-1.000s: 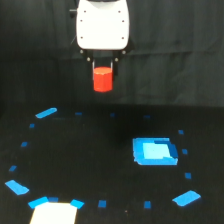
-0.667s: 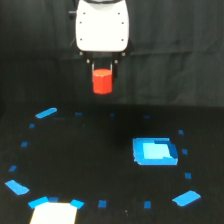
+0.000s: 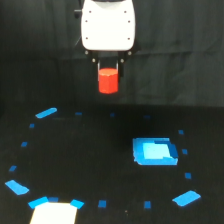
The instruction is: Pick up the red object from the table
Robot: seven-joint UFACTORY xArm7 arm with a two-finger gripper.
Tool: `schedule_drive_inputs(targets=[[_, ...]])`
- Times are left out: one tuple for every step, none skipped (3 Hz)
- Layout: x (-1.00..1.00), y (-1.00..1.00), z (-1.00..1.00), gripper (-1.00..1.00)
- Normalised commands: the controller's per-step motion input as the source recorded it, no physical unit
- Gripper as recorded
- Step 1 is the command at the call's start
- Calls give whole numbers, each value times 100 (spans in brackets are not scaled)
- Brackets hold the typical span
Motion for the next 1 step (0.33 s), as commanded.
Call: schedule_drive_inputs(targets=[[1, -13, 6, -100]])
